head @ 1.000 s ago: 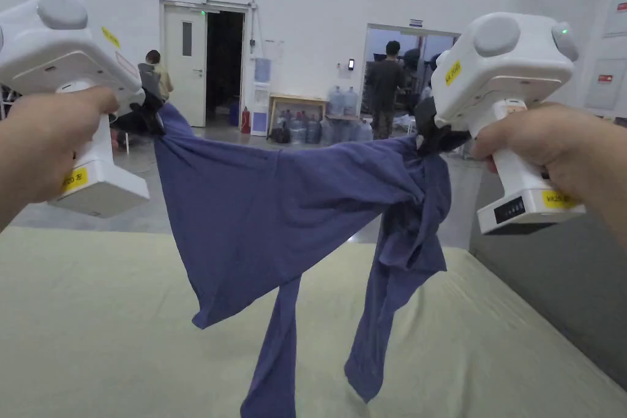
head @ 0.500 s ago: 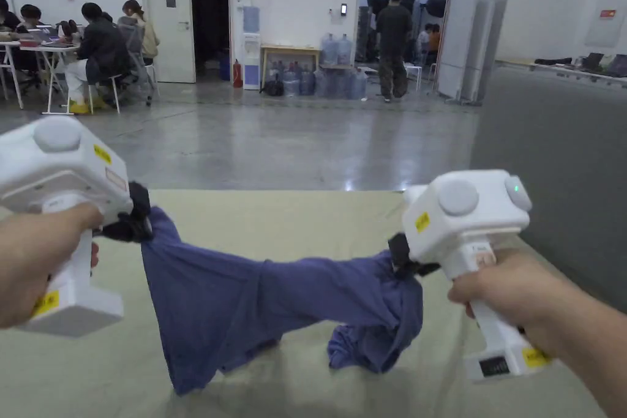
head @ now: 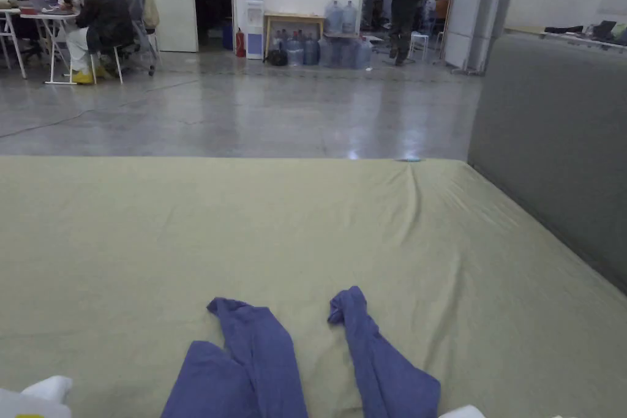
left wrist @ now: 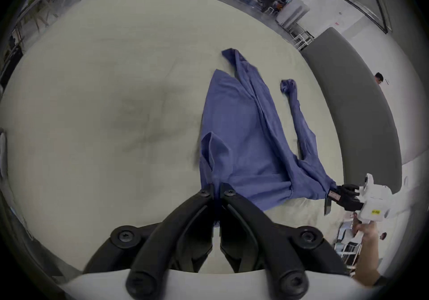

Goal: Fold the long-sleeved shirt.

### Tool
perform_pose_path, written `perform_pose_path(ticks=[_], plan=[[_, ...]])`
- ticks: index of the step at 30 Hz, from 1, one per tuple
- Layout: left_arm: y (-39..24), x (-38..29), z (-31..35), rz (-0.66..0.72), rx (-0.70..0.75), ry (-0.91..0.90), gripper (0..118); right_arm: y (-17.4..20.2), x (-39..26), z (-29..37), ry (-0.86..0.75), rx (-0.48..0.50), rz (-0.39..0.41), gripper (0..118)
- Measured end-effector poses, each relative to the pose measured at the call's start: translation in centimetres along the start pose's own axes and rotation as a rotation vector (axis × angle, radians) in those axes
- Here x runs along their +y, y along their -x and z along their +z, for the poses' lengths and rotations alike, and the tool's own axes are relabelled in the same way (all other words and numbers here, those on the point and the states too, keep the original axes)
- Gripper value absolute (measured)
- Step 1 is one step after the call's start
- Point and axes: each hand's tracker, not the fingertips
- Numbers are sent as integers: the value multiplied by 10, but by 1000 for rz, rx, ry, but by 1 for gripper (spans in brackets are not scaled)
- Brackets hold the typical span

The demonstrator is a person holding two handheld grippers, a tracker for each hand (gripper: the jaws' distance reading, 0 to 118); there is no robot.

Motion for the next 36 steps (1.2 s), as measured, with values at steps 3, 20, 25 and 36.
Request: perform_pose_path(ticks=[3,20,25,36], plan=[[16,-35,3,31,8,10,0,14,-23,3,45,27,-5,5],[79,-69,-45,221,22,102,15,6,-44,-39,237,94,-213,79],[24,-84,43,66,-3,-118,115,19,-53,49,-38,31,-220,100],[-22,-132,4,-34,32,50,0,89,-114,58,-59,121,-282,0]])
